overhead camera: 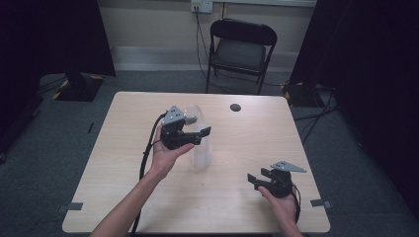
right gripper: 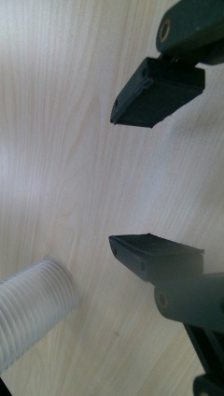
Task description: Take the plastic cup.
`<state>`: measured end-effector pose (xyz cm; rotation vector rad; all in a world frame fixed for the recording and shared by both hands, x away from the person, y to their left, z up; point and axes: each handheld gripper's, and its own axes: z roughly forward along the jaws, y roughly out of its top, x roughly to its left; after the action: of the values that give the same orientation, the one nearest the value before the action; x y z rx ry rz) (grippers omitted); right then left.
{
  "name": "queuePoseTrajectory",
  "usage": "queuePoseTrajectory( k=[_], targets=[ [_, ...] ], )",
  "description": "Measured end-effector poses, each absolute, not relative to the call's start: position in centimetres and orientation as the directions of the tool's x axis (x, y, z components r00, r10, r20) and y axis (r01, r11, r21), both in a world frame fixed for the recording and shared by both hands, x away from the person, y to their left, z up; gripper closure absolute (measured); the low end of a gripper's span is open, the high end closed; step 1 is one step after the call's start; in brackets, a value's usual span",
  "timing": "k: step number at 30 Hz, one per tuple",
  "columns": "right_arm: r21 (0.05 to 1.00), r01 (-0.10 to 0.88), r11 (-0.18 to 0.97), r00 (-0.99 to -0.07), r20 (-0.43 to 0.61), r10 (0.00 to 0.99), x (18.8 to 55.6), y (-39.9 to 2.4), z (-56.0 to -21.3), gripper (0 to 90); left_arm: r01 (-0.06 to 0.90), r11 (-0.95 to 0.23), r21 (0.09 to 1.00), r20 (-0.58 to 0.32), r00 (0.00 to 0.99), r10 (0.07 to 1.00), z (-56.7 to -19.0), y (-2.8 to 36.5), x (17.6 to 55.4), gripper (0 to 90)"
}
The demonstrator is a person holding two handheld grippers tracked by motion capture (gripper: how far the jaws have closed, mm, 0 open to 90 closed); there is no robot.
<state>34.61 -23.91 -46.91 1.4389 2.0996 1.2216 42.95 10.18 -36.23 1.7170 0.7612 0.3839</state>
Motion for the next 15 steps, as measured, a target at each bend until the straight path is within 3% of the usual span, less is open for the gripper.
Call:
queuePoseTrajectory(
  k=[15],
  targets=[
    [0.788, 0.601, 0.132, -0.445, 0.193, 0.874, 34.57, -23.84, -46.82, 34.8, 0.293, -0.059, 0.954, -0.185, 0.732, 0.656, -35.29, 11.10, 42.66, 31.7]
  ],
)
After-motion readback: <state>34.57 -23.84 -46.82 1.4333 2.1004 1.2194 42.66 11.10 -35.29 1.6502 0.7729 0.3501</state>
